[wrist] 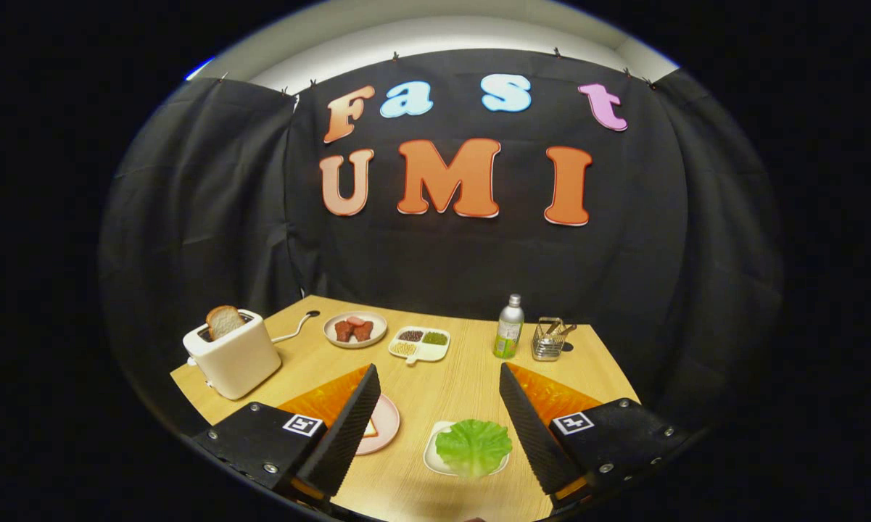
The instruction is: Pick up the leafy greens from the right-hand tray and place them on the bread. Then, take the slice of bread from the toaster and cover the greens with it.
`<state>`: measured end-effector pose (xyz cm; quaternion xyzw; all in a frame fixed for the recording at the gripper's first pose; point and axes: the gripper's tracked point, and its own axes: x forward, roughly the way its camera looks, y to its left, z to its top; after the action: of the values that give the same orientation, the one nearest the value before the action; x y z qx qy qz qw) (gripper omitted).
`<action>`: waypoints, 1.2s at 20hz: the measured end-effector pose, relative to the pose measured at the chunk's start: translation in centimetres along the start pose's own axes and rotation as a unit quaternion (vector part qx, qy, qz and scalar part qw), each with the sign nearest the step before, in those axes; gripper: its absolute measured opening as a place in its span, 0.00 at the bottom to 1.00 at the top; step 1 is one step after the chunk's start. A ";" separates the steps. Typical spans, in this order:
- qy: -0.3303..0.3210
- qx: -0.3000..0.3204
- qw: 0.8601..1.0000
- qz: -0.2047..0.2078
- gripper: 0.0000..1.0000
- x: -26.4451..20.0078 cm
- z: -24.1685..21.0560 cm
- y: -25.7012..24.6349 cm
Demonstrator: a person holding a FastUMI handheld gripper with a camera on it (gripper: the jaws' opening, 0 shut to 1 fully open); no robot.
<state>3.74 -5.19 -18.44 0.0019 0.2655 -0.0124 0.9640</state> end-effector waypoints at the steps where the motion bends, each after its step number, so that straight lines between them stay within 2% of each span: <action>1: 0.015 -0.002 1.000 -0.001 0.99 0.5 -0.8 0.0; 6: 0.088 0.011 0.996 0.013 0.99 2.9 -4.2 0.2; 11: 0.174 0.010 0.985 0.013 0.99 5.3 -8.8 -0.8; 16: 0.243 0.016 0.970 0.005 0.99 7.4 -12.8 -2.6; 24: 0.349 0.025 0.937 0.020 0.98 9.9 -19.8 -4.1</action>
<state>2.01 -9.34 -40.46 0.0355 0.5843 0.0019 0.8107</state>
